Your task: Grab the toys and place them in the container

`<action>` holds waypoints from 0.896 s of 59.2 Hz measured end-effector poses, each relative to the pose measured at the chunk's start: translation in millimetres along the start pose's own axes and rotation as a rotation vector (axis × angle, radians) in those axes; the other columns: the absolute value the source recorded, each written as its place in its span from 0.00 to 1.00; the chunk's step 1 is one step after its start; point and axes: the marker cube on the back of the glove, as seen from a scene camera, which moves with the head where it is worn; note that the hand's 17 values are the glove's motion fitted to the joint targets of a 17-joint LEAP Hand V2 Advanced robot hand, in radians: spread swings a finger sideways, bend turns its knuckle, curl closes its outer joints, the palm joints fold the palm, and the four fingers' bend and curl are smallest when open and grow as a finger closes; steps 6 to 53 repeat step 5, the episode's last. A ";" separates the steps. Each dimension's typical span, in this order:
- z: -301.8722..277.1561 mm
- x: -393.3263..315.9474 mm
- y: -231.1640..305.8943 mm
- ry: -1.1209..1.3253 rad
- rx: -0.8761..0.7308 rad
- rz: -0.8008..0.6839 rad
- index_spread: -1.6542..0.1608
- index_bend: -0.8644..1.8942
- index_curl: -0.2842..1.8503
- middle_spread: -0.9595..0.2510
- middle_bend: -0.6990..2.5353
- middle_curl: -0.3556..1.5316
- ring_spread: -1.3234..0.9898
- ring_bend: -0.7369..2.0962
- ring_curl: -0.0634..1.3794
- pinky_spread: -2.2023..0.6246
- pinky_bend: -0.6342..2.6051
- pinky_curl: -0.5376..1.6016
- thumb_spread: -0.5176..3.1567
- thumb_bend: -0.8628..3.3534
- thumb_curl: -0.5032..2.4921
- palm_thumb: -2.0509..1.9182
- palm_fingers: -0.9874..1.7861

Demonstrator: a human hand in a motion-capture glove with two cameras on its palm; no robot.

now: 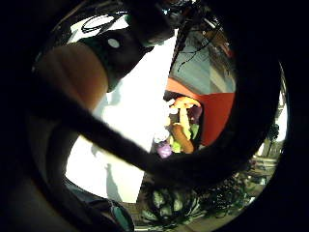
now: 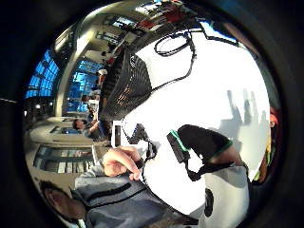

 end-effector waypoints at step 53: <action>12.0 2.7 0.1 -0.048 0.010 0.007 0.76 0.40 0.32 0.86 0.27 0.38 0.56 0.32 0.17 0.82 0.47 0.39 0.50 0.20 0.29 0.56 0.34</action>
